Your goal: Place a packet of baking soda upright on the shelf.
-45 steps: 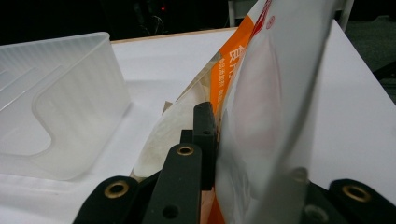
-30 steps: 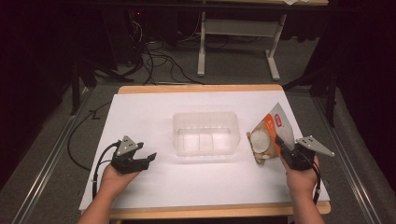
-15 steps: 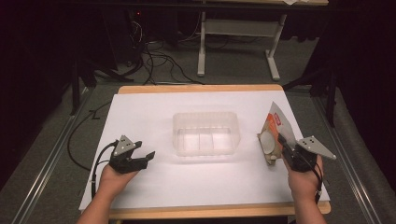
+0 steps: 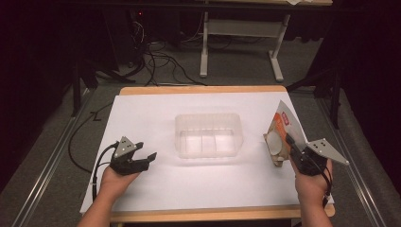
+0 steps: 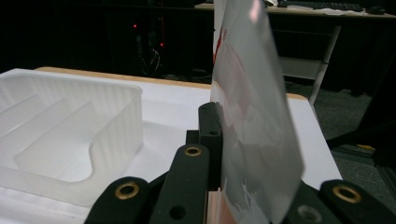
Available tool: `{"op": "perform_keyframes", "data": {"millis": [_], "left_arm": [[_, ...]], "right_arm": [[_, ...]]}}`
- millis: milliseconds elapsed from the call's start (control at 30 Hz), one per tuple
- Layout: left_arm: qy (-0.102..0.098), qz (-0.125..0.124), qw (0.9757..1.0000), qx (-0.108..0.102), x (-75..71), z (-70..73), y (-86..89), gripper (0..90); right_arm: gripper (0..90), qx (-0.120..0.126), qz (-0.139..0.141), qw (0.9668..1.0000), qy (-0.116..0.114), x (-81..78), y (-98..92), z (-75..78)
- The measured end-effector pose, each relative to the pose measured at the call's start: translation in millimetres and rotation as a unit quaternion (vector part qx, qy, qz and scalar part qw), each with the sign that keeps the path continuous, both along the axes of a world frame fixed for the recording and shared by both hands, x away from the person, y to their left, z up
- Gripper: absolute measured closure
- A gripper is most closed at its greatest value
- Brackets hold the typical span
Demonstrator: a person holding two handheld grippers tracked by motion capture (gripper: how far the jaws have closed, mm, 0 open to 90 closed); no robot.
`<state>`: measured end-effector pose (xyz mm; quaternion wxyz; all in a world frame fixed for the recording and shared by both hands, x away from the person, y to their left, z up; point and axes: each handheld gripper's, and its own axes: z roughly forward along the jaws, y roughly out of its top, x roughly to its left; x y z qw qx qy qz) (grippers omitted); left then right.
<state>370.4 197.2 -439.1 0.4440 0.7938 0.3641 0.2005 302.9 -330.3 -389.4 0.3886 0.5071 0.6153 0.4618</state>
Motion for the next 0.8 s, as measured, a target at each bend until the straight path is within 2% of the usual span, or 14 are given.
{"op": "perform_keyframes", "data": {"millis": [267, 567, 733, 800], "left_arm": [[0.0, -0.005, 1.0, 0.003, -2.1, 0.2, -2.5, 32.6], [-0.003, -0.008, 1.0, 0.001, -2.7, 1.0, -1.5, 32.6], [-0.004, -0.006, 1.0, -0.003, -2.3, 1.4, -0.6, 32.6], [-0.004, -0.005, 1.0, -0.003, -2.3, 1.4, -0.4, 32.6]], "right_arm": [[90.0, 0.02, 0.007, 0.9997, -0.013, -0.5, 6.0, 12.2], [90.0, 0.024, 0.005, 0.9996, -0.015, 5.5, 12.4, 23.3], [90.0, 0.026, 0.005, 0.9993, -0.025, 9.8, 18.0, 36.6], [90.0, 0.028, 0.007, 0.9991, -0.033, 12.2, 22.8, 46.4]]}}
